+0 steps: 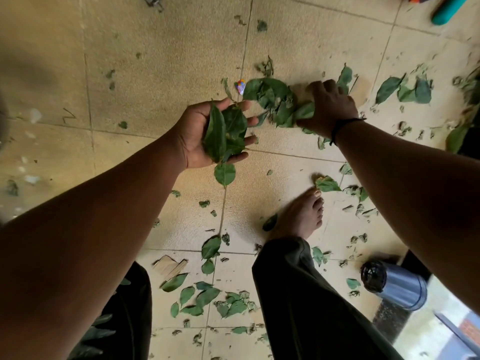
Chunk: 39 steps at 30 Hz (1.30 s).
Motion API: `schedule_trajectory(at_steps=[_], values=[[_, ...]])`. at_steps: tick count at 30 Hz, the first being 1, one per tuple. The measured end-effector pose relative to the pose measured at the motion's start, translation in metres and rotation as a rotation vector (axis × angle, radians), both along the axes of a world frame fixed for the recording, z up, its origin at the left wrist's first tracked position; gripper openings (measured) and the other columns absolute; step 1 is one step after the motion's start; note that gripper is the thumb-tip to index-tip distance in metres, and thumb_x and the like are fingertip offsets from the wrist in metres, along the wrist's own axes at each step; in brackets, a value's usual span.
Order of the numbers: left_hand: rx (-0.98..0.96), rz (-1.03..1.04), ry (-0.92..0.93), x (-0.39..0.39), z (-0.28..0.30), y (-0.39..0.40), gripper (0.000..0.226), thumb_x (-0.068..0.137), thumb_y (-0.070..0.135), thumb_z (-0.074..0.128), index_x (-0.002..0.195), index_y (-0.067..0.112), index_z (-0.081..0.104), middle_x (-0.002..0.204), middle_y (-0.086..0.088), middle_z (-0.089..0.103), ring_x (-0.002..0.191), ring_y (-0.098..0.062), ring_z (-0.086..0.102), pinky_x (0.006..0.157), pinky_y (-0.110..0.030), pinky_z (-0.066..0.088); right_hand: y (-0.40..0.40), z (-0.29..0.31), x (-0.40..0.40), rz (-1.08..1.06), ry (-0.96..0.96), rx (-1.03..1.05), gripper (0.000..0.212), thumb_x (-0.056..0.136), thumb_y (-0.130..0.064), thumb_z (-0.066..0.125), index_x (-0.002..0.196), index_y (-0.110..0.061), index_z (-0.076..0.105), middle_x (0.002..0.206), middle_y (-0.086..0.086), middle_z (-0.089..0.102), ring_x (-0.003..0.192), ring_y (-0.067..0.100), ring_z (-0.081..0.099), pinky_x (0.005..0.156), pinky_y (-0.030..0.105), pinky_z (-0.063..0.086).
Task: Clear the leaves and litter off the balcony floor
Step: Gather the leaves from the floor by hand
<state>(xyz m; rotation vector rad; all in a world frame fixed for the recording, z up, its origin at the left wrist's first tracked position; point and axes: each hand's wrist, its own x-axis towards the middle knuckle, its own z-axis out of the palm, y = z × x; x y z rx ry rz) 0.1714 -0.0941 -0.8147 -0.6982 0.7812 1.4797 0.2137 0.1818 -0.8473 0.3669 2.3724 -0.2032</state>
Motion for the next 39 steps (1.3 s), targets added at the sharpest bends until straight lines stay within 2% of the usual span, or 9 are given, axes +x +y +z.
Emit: schedule_trajectory(at_steps=[8, 11, 15, 20, 23, 27, 30, 33, 39], values=[[-0.018, -0.006, -0.011, 0.003, 0.002, -0.001, 0.035, 0.092, 0.044, 0.044, 0.107, 0.029, 0.071, 0.121, 0.001, 0.068, 0.109, -0.027, 0.065, 0.091, -0.045, 0.049, -0.005, 0.004, 0.026, -0.41, -0.082, -0.11, 0.028, 0.088, -0.044, 0.066, 0.093, -0.016, 0.066, 0.106, 0.01, 0.069, 0.103, 0.031, 0.061, 0.087, 0.037, 0.05], [-0.038, 0.008, 0.004, -0.002, 0.004, 0.002, 0.036, 0.093, 0.043, 0.044, 0.108, 0.027, 0.072, 0.12, -0.001, 0.068, 0.11, -0.028, 0.063, 0.091, -0.044, 0.048, 0.005, 0.012, 0.038, -0.614, -0.015, -0.211, 0.033, 0.088, -0.039, 0.069, 0.088, -0.006, 0.067, 0.101, 0.014, 0.07, 0.097, 0.026, 0.062, 0.076, 0.027, 0.042], [-0.062, 0.052, 0.021, -0.006, 0.004, 0.007, 0.037, 0.097, 0.043, 0.039, 0.112, 0.028, 0.069, 0.115, 0.0, 0.069, 0.112, -0.028, 0.06, 0.091, -0.043, 0.048, -0.01, 0.059, 0.035, -1.01, 0.025, -0.628, 0.021, 0.087, -0.03, 0.072, 0.088, -0.011, 0.062, 0.094, 0.01, 0.071, 0.079, 0.019, 0.067, 0.077, 0.033, 0.053], [0.008, 0.056, -0.011, -0.001, 0.005, 0.011, 0.038, 0.095, 0.048, 0.041, 0.109, 0.029, 0.07, 0.11, -0.003, 0.071, 0.102, -0.027, 0.066, 0.095, -0.045, 0.046, -0.084, 0.109, 0.015, -0.917, 0.014, -0.944, 0.015, 0.084, -0.022, 0.075, 0.081, -0.016, 0.062, 0.067, -0.006, 0.067, 0.054, 0.008, 0.057, 0.056, 0.021, 0.047], [0.079, 0.058, -0.023, 0.0, 0.006, 0.009, 0.038, 0.093, 0.052, 0.042, 0.109, 0.033, 0.071, 0.112, 0.0, 0.066, 0.106, -0.029, 0.064, 0.098, -0.048, 0.044, -0.111, 0.109, 0.004, -0.873, 0.152, -0.874, 0.021, 0.084, -0.027, 0.076, 0.081, -0.014, 0.06, 0.06, -0.011, 0.063, 0.047, -0.002, 0.054, 0.046, 0.015, 0.041], [0.132, 0.099, -0.028, -0.009, 0.007, 0.001, 0.04, 0.091, 0.055, 0.041, 0.106, 0.034, 0.073, 0.117, 0.001, 0.068, 0.11, -0.031, 0.063, 0.088, -0.049, 0.05, -0.095, 0.067, -0.017, -1.036, 0.387, -0.601, 0.028, 0.088, -0.037, 0.069, 0.071, -0.022, 0.053, 0.067, -0.007, 0.06, 0.059, 0.011, 0.055, 0.058, 0.031, 0.048], [0.15, 0.097, -0.023, -0.013, 0.006, -0.007, 0.041, 0.088, 0.055, 0.042, 0.105, 0.035, 0.074, 0.117, 0.003, 0.068, 0.113, -0.03, 0.062, 0.087, -0.049, 0.052, -0.072, 0.024, -0.03, -0.9, 0.255, -0.39, 0.027, 0.086, -0.042, 0.068, 0.097, -0.02, 0.058, 0.1, 0.002, 0.062, 0.09, 0.022, 0.063, 0.082, 0.039, 0.054], [0.145, 0.093, -0.022, -0.013, 0.002, -0.016, 0.043, 0.09, 0.055, 0.041, 0.106, 0.034, 0.074, 0.117, 0.002, 0.068, 0.115, -0.031, 0.062, 0.089, -0.05, 0.051, -0.063, 0.0, -0.039, -0.562, 0.019, -0.224, 0.062, 0.084, -0.047, 0.069, 0.132, -0.016, 0.044, 0.131, 0.011, 0.043, 0.116, 0.034, 0.053, 0.099, 0.046, 0.047], [0.052, 0.125, -0.016, -0.004, -0.005, -0.039, 0.042, 0.091, 0.054, 0.041, 0.104, 0.032, 0.074, 0.118, 0.0, 0.068, 0.113, -0.033, 0.064, 0.089, -0.049, 0.051, -0.06, -0.01, -0.052, -0.226, -0.037, 0.016, 0.06, 0.09, -0.06, 0.052, 0.124, -0.012, 0.057, 0.127, 0.018, 0.053, 0.123, 0.039, 0.043, 0.102, 0.05, 0.035]])
